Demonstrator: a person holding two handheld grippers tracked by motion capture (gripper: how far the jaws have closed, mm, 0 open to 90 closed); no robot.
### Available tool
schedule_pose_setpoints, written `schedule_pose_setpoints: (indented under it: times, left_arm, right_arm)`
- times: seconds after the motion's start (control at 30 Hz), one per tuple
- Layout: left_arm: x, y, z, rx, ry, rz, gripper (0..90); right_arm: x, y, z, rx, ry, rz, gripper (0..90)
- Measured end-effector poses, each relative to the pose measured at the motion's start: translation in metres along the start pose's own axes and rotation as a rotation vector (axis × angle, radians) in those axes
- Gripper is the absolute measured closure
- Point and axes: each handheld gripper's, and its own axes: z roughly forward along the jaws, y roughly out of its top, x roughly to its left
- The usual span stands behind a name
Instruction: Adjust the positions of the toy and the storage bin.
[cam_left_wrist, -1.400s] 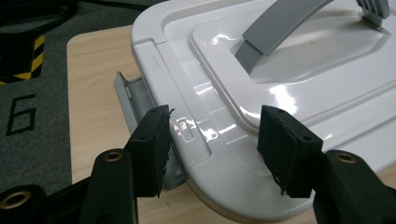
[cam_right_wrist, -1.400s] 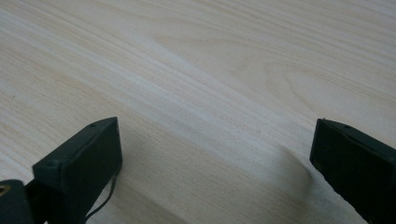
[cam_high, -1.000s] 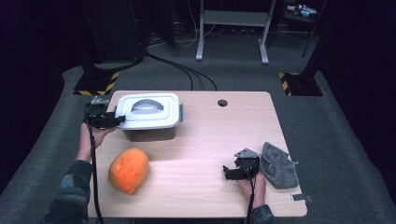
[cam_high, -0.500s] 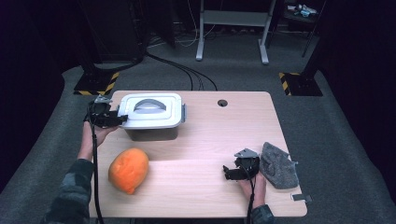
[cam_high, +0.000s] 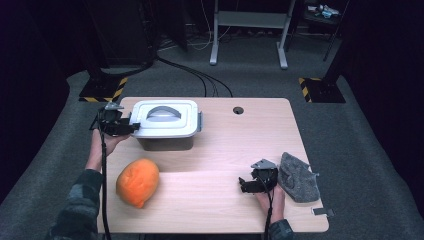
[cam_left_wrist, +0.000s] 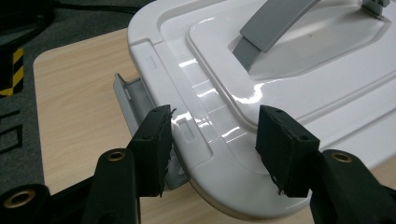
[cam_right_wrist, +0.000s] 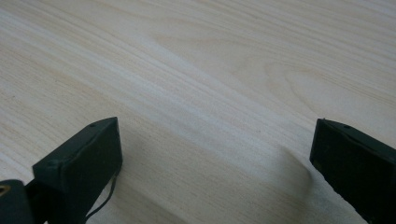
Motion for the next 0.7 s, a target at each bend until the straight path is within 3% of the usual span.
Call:
schedule_pose_setpoints:
  times: [0.23, 0.27, 0.33, 0.43, 0.47, 0.7]
  left_arm:
    - [-0.006, 0.005, 0.004, 0.007, -0.013, 0.021, 45.7]
    - [-0.007, 0.005, 0.005, -0.004, -0.015, 0.007, 45.7]
    - [-0.007, 0.006, 0.006, 0.006, -0.022, 0.023, 45.7]
    - [-0.01, 0.007, 0.007, 0.006, -0.029, 0.025, 45.8]
    - [-0.012, 0.007, 0.009, -0.016, -0.026, 0.01, 45.7]
    - [-0.017, 0.009, 0.012, -0.005, -0.044, 0.024, 45.7]
  right_arm:
    - [0.0, 0.0, 0.0, 0.0, 0.001, 0.0, 1.6]
    - [0.0, 0.0, 0.0, 0.0, 0.001, 0.0, 1.6]
    - [0.0, 0.0, 0.0, 0.0, 0.001, 0.0, 1.6]
    - [0.0, 0.0, 0.0, -0.004, -0.005, -0.002, 1.7]
    - [0.0, 0.0, 0.0, -0.004, -0.004, -0.002, 1.7]
    - [0.0, 0.0, 0.0, 0.001, -0.003, 0.005, 1.7]
